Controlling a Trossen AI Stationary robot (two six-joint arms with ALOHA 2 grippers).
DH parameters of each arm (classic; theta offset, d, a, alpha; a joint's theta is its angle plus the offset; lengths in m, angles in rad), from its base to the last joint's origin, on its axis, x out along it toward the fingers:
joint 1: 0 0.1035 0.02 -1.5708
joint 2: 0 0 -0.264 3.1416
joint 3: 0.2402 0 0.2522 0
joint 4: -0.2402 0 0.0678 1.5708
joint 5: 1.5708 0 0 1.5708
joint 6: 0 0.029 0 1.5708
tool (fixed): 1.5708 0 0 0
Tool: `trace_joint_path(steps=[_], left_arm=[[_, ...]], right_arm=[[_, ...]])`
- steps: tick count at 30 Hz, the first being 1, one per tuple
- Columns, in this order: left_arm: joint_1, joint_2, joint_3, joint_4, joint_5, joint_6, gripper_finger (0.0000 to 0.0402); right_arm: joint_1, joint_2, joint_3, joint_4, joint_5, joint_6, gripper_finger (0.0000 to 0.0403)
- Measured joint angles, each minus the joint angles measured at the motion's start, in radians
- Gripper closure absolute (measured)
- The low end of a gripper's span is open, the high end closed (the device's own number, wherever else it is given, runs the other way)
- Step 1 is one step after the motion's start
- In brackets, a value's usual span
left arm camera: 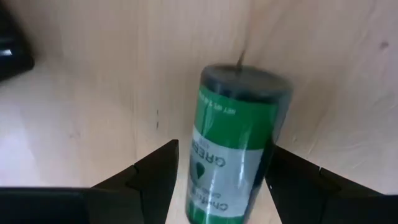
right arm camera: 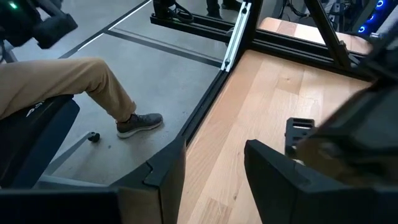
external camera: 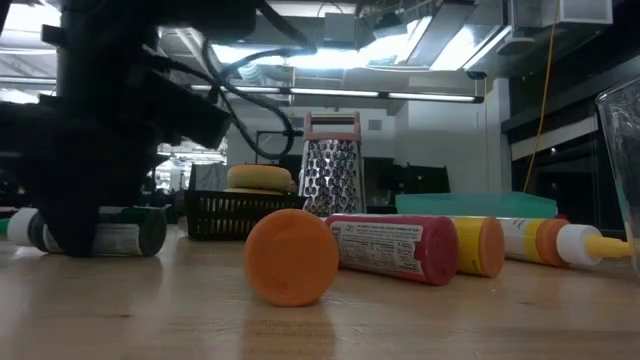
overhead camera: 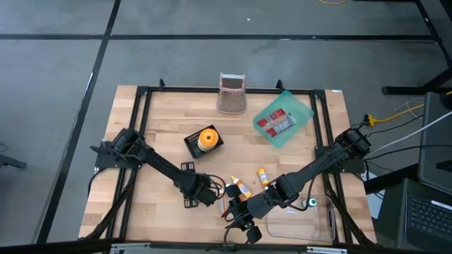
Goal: Pick & Place Food Item
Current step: Put the green food coloring bottle into the transparent bin
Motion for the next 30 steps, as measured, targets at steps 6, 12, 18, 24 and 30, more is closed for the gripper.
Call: trace_joint_path(steps=[6,12,18,24,30], left_arm=[[0.009,-0.008,-0.037,0.073,-0.007,-0.076,0.0260],[-0.060,-0.131,-0.041,0.102,-0.297,-0.186,0.0318],[-0.198,-0.356,-0.040,0.086,-0.630,-0.357,0.0318],[-0.496,-0.473,-0.040,0.160,-1.305,-0.464,0.0318],[-0.627,-0.420,-0.030,0.328,-1.414,-0.371,0.0318]], right_arm=[[0.000,0.000,0.000,0.000,0.000,0.000,0.0241],[0.000,0.000,0.000,0.005,-0.005,-0.029,0.0241],[0.001,-0.014,0.001,0.024,-0.070,-0.032,0.0241],[0.024,-0.026,0.001,0.108,-0.038,-0.079,0.0241],[0.066,-0.019,0.001,0.498,0.190,-0.297,0.0241]])
